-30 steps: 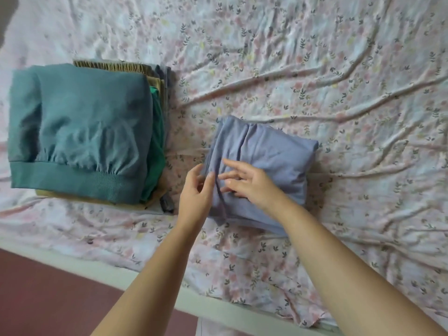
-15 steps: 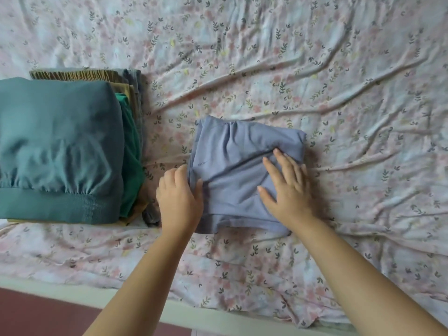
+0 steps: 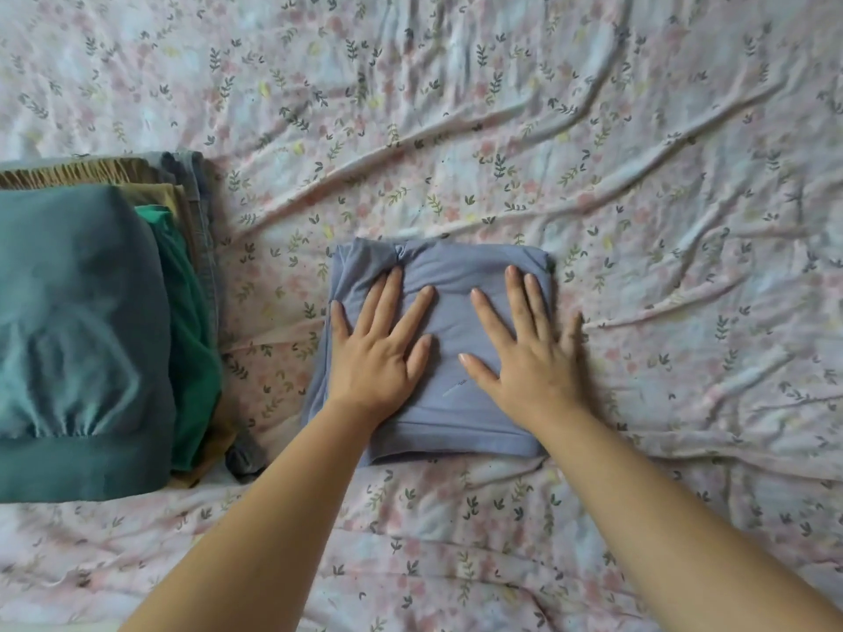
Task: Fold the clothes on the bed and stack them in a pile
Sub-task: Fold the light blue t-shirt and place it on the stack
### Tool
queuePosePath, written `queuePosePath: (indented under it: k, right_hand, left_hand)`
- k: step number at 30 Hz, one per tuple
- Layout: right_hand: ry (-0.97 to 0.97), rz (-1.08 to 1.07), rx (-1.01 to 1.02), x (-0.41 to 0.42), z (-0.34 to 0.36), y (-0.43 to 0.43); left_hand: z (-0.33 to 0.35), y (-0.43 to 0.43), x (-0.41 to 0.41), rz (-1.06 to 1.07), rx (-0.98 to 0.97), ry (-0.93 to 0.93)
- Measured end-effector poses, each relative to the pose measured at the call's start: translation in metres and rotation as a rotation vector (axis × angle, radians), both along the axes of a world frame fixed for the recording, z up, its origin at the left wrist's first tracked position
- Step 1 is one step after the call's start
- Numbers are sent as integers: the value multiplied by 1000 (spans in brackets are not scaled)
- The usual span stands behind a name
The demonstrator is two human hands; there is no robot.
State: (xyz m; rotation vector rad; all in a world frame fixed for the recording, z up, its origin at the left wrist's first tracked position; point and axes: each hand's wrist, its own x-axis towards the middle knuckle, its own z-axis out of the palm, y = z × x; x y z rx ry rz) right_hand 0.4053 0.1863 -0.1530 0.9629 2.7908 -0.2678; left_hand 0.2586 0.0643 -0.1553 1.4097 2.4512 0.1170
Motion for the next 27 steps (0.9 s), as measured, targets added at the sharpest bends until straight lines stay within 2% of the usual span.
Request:
queuePosePath:
  k: [4, 7, 9, 11, 13, 15, 17, 21, 24, 27]
  right_hand:
    - [56, -148, -8, 22, 7, 2]
    - [262, -226, 32, 25, 16, -11]
    - [353, -165, 12, 14, 22, -32]
    - [320, -44, -28, 1, 23, -50]
    - [262, 3, -54, -7, 17, -53]
    - [256, -63, -81, -3, 11, -48]
    - [329, -186, -103, 10, 8, -40]
    - [491, -364, -276, 35, 16, -19]
    - [487, -371, -521, 36, 23, -12]
    - [545, -424, -760, 28, 25, -18]
  left_hand:
    - [13, -19, 1, 84, 66, -31]
    - [30, -30, 1, 163, 283, -1]
    - [38, -29, 8, 128, 355, 23]
    - [34, -27, 16, 65, 289, -26]
    - [24, -28, 21, 124, 176, -83]
    - [19, -34, 22, 284, 109, -142]
    - [22, -37, 22, 439, 104, -184]
    - [40, -38, 17, 539, 122, -246]
    - [48, -41, 0, 613, 129, -485]
    - [53, -43, -4, 538, 131, -669]
